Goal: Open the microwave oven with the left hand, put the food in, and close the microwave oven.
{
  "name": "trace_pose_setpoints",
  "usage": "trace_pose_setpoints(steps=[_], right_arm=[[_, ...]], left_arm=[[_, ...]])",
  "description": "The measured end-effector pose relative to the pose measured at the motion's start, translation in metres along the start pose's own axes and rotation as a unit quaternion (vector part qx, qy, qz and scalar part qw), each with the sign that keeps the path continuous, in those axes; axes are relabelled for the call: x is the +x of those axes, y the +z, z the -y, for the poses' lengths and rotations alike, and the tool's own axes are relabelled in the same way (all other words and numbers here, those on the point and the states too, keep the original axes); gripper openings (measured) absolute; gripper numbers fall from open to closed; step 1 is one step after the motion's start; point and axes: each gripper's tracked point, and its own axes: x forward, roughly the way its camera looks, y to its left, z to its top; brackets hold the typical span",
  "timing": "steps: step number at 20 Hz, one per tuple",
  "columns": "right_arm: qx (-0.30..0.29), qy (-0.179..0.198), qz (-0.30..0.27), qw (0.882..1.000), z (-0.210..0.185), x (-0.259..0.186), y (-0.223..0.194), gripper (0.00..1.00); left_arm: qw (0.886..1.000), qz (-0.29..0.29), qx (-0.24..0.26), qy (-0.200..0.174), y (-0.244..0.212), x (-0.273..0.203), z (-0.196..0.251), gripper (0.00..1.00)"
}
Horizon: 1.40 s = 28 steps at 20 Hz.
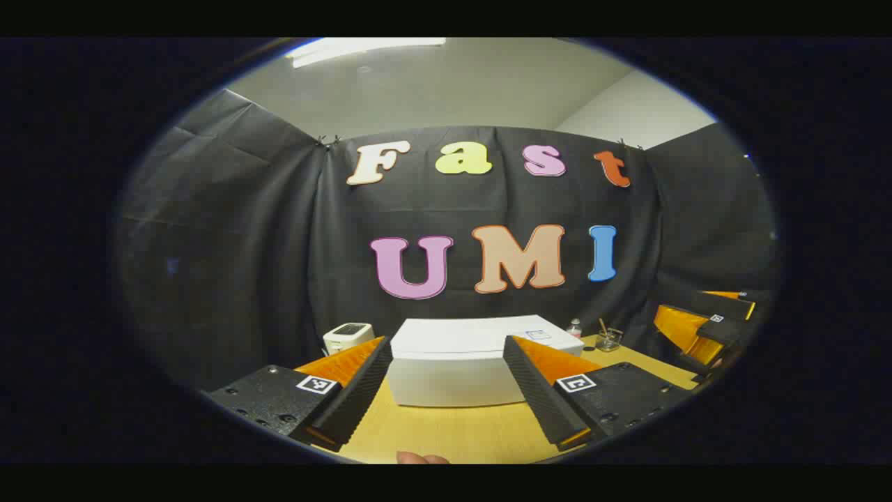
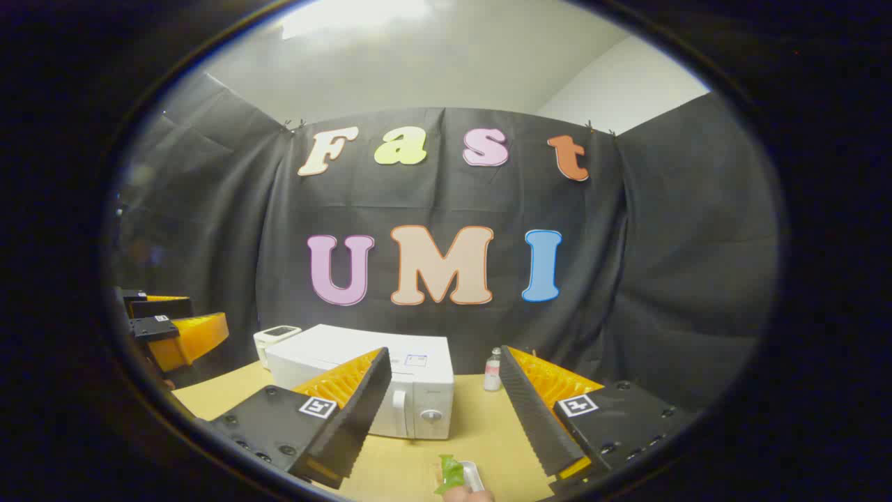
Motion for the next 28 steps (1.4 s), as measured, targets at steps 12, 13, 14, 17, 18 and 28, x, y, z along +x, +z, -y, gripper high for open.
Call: trace_pose_setpoints(steps=[12, 13, 14, 17, 18, 28], right_arm=[[-0.001, 0.018, 0.006, 1.000, 0.006, 0.003, 0.007, 0.96], [-0.002, 0.018, 0.009, 1.000, 0.007, 0.003, 0.007, 0.96], [-0.004, 0.019, 0.008, 1.000, 0.007, 0.002, 0.005, 0.96], [-0.008, 0.024, 0.004, 1.000, 0.006, 0.002, 0.002, 0.96], [-0.011, 0.025, 0.002, 1.000, 0.007, 0.004, 0.000, 0.96], [-0.024, 0.049, 0.004, 0.999, 0.007, 0.014, -0.009, 0.96]], left_arm=[[1.000, -0.015, 0.003, -0.005, -0.007, 0.003, 0.013, 0.99], [1.000, -0.017, 0.002, -0.006, -0.008, 0.003, 0.013, 0.99], [1.000, -0.019, 0.002, -0.006, -0.010, 0.002, 0.014, 0.99], [1.000, -0.022, 0.005, -0.002, -0.012, 0.004, 0.013, 0.99], [1.000, -0.024, 0.004, -0.003, -0.014, 0.005, 0.015, 0.99], [0.999, -0.023, -0.001, -0.029, -0.027, 0.026, 0.050, 0.99]])
